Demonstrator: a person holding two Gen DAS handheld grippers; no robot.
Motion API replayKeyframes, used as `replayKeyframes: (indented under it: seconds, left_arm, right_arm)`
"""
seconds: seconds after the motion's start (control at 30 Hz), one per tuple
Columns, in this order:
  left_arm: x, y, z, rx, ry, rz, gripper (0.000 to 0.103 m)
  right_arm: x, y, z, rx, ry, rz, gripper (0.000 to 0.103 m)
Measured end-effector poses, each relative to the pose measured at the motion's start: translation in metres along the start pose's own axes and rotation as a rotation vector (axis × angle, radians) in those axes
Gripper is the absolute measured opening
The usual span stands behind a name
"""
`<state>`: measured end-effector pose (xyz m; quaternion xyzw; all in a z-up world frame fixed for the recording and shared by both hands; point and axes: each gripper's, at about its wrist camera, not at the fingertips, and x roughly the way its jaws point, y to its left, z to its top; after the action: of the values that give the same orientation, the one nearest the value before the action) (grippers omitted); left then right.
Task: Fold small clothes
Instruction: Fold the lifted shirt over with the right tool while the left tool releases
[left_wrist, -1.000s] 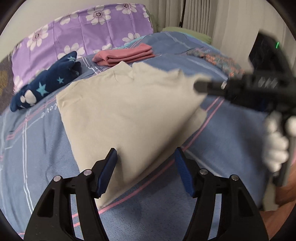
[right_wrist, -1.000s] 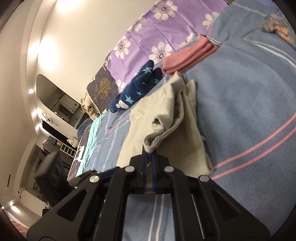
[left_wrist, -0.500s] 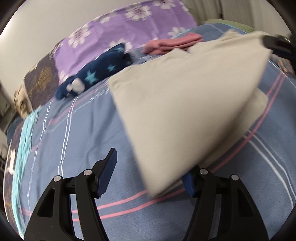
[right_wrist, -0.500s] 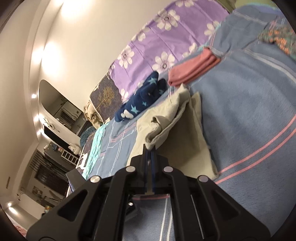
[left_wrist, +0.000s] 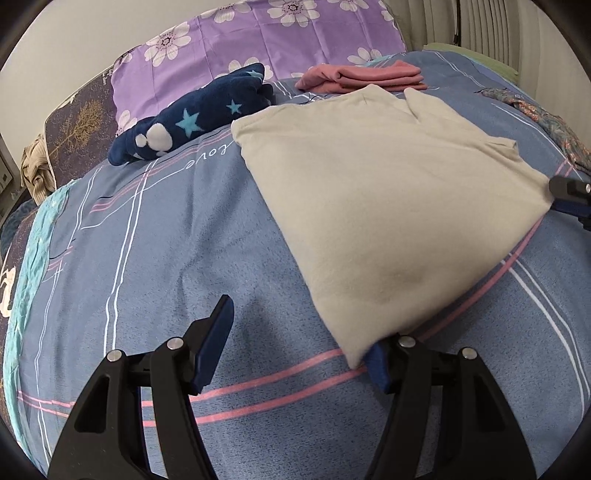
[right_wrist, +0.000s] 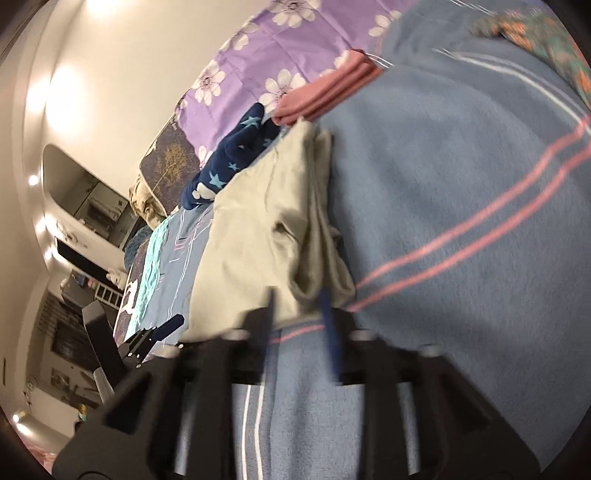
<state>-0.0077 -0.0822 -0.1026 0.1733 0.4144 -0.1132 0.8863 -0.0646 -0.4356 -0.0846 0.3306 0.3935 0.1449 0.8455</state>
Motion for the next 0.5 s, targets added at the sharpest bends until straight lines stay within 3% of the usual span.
replayKeyframes:
  seconds: [0.13,0.17,0.2,0.33,0.43,0.5]
  left_arm:
    - [0.001,-0.002,0.000,0.002,0.000,0.002,0.065]
    - [0.001,-0.003,-0.001,0.002,-0.001,0.002,0.065]
    - [0.001,-0.002,-0.001,0.001,-0.001,0.001,0.065]
    - [0.001,0.000,-0.003,-0.010,0.006,-0.024,0.065]
    - [0.004,0.002,-0.003,-0.018,0.016,-0.051,0.061]
    - [0.003,0.001,-0.004,-0.013,0.011,-0.071,0.055]
  right_arm:
    - [0.018,0.003,0.010,-0.033,0.026,-0.032,0.036]
    - [0.023,0.001,0.012,-0.024,0.035,-0.048,0.027]
    - [0.026,-0.003,0.012,-0.004,0.039,-0.062,0.006]
    - [0.019,-0.009,0.004,-0.007,0.018,-0.108,0.005]
    - [0.023,-0.009,0.002,-0.047,0.054,-0.123,0.006]
    - [0.017,-0.006,0.009,-0.056,0.037,-0.110,0.015]
